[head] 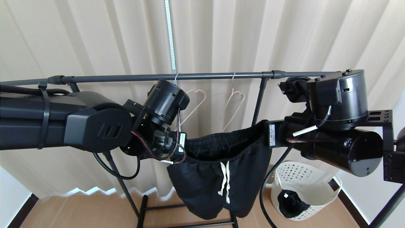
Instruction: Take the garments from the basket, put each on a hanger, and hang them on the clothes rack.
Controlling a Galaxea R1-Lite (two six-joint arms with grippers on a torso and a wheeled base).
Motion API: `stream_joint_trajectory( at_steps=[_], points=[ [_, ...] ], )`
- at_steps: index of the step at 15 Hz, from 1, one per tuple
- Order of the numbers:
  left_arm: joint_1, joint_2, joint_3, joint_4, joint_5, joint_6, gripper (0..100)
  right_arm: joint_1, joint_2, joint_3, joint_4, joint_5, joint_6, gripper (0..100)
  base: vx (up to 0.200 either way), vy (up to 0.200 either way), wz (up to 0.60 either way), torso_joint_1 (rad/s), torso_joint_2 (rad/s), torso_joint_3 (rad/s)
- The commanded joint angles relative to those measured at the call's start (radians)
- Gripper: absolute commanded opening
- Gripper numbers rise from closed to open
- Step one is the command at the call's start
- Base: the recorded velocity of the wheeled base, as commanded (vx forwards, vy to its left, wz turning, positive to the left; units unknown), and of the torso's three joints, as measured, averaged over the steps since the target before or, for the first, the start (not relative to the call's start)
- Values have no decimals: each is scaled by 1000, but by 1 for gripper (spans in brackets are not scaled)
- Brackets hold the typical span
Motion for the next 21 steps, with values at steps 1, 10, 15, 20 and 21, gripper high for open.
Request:
stream_joint_trajectory(
  at_steps=[1, 10, 15, 20, 21],
  points=[
    [3, -17, 10, 1, 0, -1, 0, 0, 1, 2, 0, 0, 0, 0, 0, 0, 0, 0, 0, 0],
    [-3, -14, -110, -1, 0, 5, 0, 14, -39, 138, 3, 12, -170, 100, 0, 0, 0, 0, 0, 0],
    [-3, -11, -207, 2, 0, 3, 0, 7, -122, 316, -2, 247, -412, 100, 0, 0, 0, 0, 0, 0],
    [-32, -11, -197, 5, 2, 3, 0, 11, -105, 351, -204, 552, -311, 100, 0, 0, 0, 0, 0, 0],
    [-37, -28, -182, 5, 0, 5, 0, 20, -75, 351, -276, 552, -230, 100, 0, 0, 0, 0, 0, 0]
  ],
)
